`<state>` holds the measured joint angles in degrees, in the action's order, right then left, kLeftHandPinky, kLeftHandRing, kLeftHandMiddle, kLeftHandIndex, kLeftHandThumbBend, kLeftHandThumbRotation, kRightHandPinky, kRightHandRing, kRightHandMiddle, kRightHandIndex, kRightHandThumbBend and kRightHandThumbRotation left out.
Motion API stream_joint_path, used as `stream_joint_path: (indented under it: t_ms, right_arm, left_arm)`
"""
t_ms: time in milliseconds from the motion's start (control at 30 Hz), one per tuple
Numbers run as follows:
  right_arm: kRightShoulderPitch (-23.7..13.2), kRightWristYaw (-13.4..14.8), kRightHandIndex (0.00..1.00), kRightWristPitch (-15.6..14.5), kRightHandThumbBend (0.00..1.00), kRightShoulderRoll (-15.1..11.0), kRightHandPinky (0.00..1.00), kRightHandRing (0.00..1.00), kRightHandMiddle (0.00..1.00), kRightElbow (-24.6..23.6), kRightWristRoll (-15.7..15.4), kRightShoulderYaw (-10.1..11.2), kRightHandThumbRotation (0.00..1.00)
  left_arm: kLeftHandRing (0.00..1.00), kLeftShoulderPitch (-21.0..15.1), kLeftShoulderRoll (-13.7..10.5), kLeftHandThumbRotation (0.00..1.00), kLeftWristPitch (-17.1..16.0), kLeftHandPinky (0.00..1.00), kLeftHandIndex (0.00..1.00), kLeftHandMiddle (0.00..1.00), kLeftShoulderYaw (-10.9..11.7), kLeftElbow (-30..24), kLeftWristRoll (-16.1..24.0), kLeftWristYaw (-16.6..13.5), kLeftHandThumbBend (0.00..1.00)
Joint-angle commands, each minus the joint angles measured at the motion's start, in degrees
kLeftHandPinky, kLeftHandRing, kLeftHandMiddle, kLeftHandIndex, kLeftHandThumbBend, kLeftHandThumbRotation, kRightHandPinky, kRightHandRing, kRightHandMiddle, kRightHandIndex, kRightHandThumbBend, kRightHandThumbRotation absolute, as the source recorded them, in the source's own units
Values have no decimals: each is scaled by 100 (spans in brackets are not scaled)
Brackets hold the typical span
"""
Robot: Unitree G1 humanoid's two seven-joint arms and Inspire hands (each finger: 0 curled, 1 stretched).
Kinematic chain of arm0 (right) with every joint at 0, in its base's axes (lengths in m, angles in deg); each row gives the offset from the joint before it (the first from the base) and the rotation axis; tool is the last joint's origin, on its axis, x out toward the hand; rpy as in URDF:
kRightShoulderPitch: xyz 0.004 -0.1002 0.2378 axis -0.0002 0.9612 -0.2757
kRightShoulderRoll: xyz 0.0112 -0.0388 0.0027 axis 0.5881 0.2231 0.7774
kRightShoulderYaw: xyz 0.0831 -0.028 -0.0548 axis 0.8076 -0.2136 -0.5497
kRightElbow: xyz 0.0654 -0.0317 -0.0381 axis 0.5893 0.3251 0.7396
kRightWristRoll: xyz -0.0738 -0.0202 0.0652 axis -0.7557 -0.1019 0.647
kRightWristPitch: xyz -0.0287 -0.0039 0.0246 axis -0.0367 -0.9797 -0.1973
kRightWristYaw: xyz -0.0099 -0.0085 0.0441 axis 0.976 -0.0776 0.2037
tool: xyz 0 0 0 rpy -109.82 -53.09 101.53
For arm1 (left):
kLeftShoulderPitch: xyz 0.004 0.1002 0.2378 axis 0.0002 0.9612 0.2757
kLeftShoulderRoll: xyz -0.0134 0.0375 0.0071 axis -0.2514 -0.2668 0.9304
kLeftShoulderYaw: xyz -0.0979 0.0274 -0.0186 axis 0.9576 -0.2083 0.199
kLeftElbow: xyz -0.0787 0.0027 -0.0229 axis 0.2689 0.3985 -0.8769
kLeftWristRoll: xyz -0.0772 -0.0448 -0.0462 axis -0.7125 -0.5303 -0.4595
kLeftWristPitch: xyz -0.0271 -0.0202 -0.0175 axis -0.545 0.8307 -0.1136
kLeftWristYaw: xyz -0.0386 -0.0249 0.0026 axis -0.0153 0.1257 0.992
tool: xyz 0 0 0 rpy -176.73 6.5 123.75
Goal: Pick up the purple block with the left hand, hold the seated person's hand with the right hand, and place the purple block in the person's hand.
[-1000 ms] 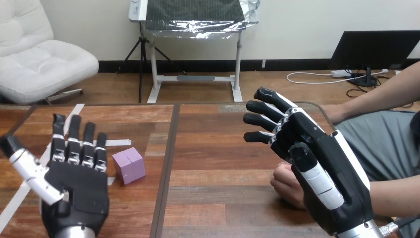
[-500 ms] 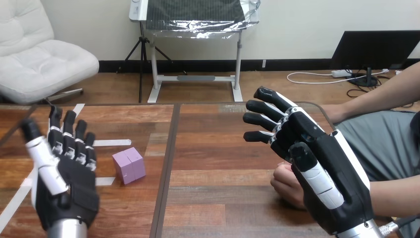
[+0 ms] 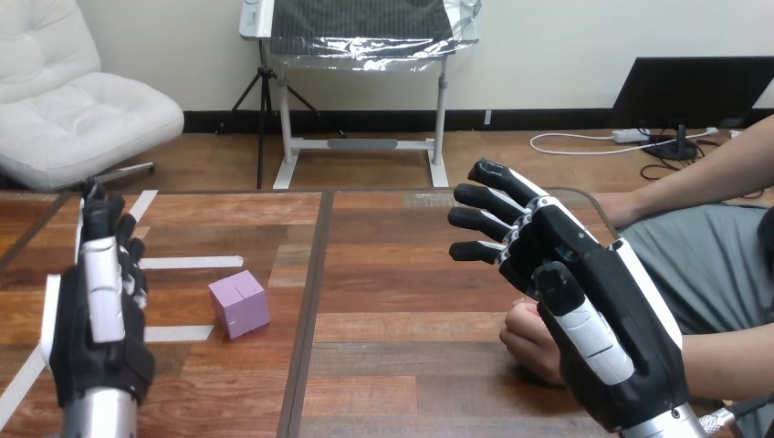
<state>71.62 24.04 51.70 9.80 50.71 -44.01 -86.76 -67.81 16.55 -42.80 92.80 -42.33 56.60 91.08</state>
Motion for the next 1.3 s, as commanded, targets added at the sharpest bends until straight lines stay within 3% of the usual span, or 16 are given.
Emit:
stream_joint_path:
  t_ms: [0, 133, 833, 1267]
  right_arm:
    - [-367, 0, 87, 58, 85, -26, 74, 84, 86, -79, 6, 88, 73]
    - [-377, 8, 87, 55, 85, -23, 75, 84, 86, -75, -2, 89, 72]
    - [-401, 44, 87, 13, 87, -19, 75, 83, 85, -119, -25, 89, 73]
    - [-392, 47, 87, 5, 88, -15, 75, 83, 86, -130, -6, 90, 73]
  left_arm:
    - [100, -572, -184, 89, -187, 100, 100, 100, 52, 220, 386, -3, 54]
    - [100, -728, -282, 86, -252, 100, 100, 100, 78, 449, 650, -15, 52]
    - [100, -1402, -883, 78, -76, 100, 100, 100, 32, 1477, 1934, -166, 68]
    - [100, -1812, -1201, 70, -57, 99, 100, 100, -80, 2087, 2331, -36, 64]
